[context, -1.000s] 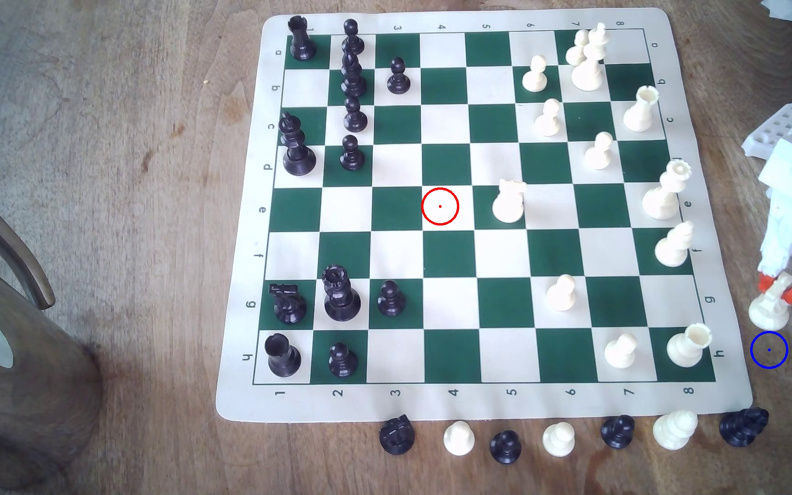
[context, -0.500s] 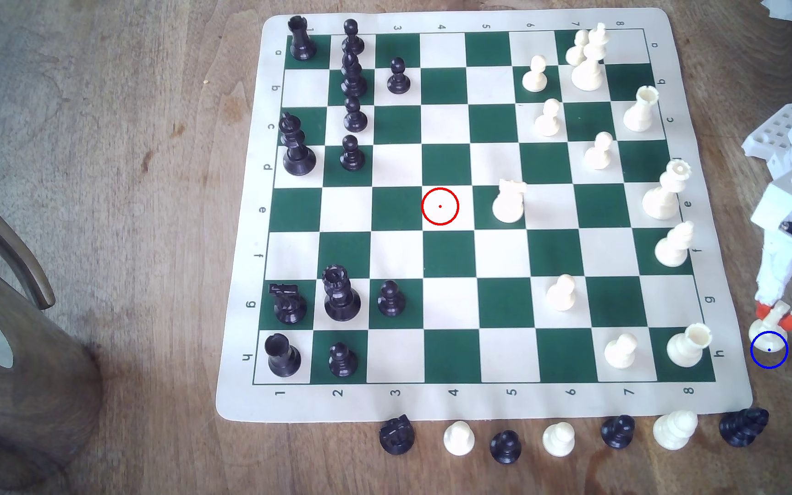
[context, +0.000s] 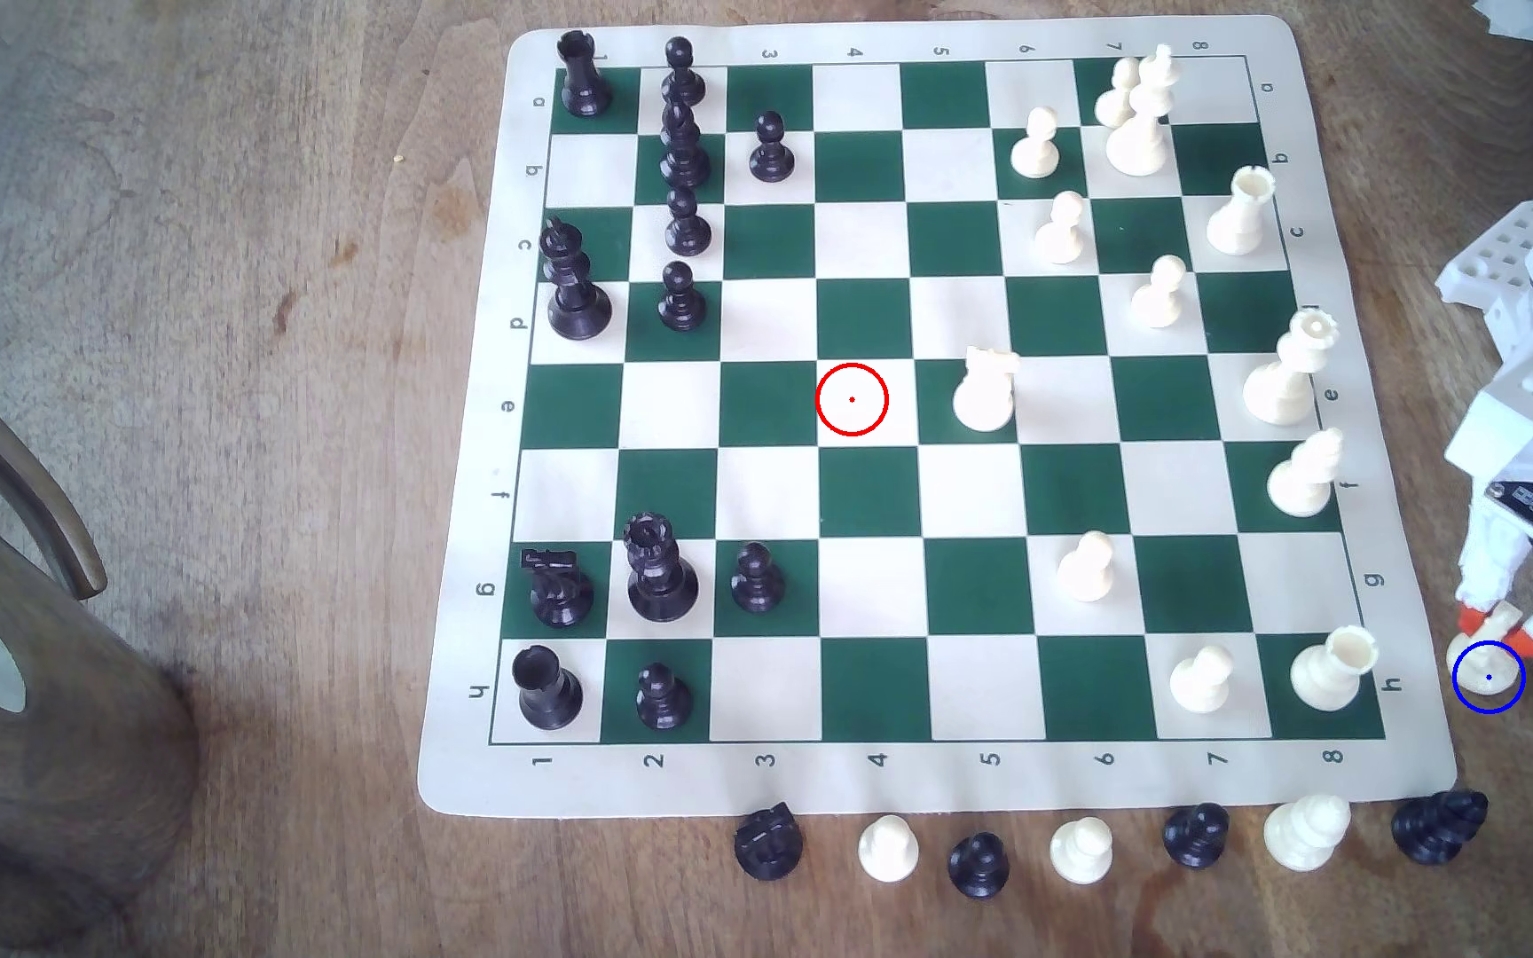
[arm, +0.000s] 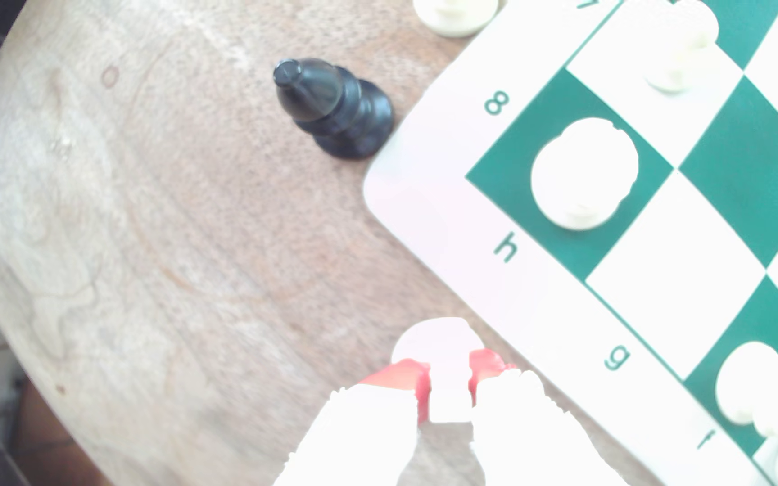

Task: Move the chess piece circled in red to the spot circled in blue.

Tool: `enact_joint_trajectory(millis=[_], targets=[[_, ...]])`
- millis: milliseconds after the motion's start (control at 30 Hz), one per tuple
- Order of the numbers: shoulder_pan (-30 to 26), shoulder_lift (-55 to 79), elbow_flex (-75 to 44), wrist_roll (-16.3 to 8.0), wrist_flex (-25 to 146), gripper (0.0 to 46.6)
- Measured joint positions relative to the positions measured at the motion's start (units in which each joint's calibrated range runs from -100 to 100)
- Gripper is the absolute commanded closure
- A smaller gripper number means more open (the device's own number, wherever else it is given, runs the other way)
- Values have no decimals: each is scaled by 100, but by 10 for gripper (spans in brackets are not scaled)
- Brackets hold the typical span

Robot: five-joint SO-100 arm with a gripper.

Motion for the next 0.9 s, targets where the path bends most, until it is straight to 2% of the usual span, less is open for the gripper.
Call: enact_joint_trajectory(millis=[267, 300, 367, 433, 900], targets=[[125, 168, -63, 29, -135, 464], [125, 168, -63, 29, -135, 451], [125, 168, -63, 29, -135, 321], [125, 168, -63, 29, -135, 298], [155, -151, -99, 93, 112, 270]])
